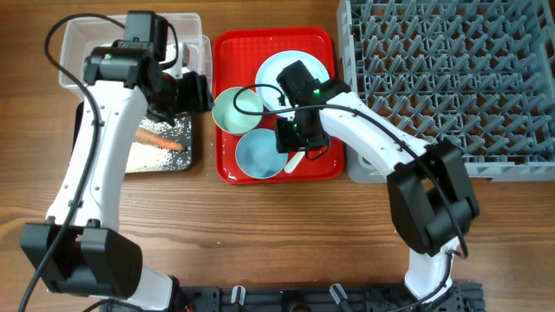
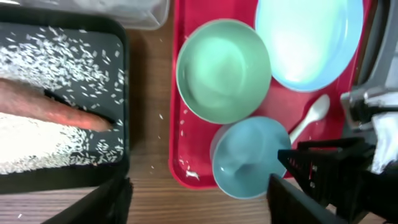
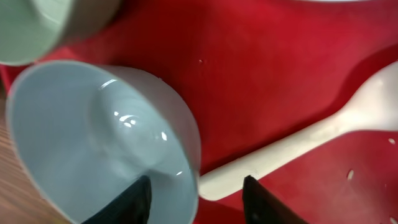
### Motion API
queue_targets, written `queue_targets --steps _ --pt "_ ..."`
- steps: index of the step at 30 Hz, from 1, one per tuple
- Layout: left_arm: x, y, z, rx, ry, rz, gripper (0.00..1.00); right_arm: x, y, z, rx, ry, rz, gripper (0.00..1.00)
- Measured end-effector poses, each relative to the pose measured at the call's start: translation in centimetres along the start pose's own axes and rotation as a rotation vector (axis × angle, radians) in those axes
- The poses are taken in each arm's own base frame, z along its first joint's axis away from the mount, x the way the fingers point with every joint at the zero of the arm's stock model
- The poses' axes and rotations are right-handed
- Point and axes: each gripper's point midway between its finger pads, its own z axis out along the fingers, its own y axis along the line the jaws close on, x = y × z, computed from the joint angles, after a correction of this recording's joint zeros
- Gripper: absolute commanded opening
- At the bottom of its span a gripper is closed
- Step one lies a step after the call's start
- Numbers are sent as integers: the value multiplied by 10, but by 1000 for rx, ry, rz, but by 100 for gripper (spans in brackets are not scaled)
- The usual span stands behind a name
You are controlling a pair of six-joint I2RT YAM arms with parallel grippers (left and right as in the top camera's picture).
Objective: Sort waste into correct bins and load items into the dishwasher rack
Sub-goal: 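Reach the right gripper to the light-blue bowl rim and grasp it, then carry the light-blue bowl with the right gripper into the grey rack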
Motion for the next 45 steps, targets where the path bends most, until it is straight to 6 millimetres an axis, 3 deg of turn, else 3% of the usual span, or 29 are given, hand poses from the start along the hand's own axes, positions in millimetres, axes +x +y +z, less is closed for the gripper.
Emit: queue_targets --steps 1,2,8,9,11,12,14,23,31,32,34,42,45 --pt "-3 4 -3 -1 -14 -11 75 0 0 0 2 0 -9 18" --pt "-5 8 -5 -4 -24 -21 95 0 0 0 2 -2 -20 7" --pt "-13 32 -15 -23 -60 -83 100 -1 -1 0 4 -6 -27 4" --pt "-15 34 -16 -23 -67 -88 100 -1 -1 0 4 -6 -27 8" --pt "-20 38 -17 -24 -85 -97 100 -2 0 0 3 -8 -34 38" --pt "-22 40 -18 -25 -92 -102 100 -3 0 0 3 -11 -45 44" --pt "-25 44 -19 -26 -104 -110 100 -3 -1 0 5 -14 -61 46" --pt "-33 48 -20 -47 -139 -106 100 -7 0 0 5 -29 -148 26" --pt "-38 55 -21 -88 -162 -107 100 -12 2 4 0 -49 -252 27" --pt "-40 57 -22 -102 -171 -106 100 -12 1 6 2 -45 -266 23" --pt "-43 63 -23 -137 -191 -108 100 -10 -2 13 7 -26 -302 4" --pt "-46 75 -26 -206 -211 -112 100 -7 -5 16 13 -9 -329 4" --pt "-46 75 -26 -208 -211 -112 100 -6 -4 -6 13 -25 -319 4"
